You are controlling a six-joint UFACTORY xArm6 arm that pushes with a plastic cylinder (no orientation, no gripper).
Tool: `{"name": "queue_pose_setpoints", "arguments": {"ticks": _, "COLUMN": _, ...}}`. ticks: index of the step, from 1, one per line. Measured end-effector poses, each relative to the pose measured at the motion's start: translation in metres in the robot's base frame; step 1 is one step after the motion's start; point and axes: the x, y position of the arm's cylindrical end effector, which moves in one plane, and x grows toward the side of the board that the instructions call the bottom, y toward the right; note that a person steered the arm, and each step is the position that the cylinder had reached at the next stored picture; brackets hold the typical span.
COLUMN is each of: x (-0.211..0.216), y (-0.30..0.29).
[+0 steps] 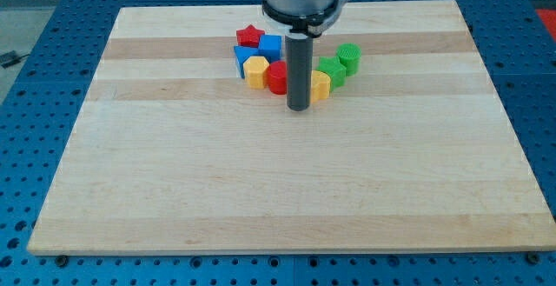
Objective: Push the yellow heart right to the red circle
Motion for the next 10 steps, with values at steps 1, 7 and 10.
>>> {"name": "queue_pose_setpoints", "arguments": {"ticks": 1, "x": 0.000, "y": 0.005}}
{"name": "queue_pose_setpoints", "arguments": {"ticks": 7, "x": -0.020, "y": 0.026}}
{"name": "queue_pose_setpoints", "arguments": {"ticks": 10, "x": -0.021, "y": 0.053}}
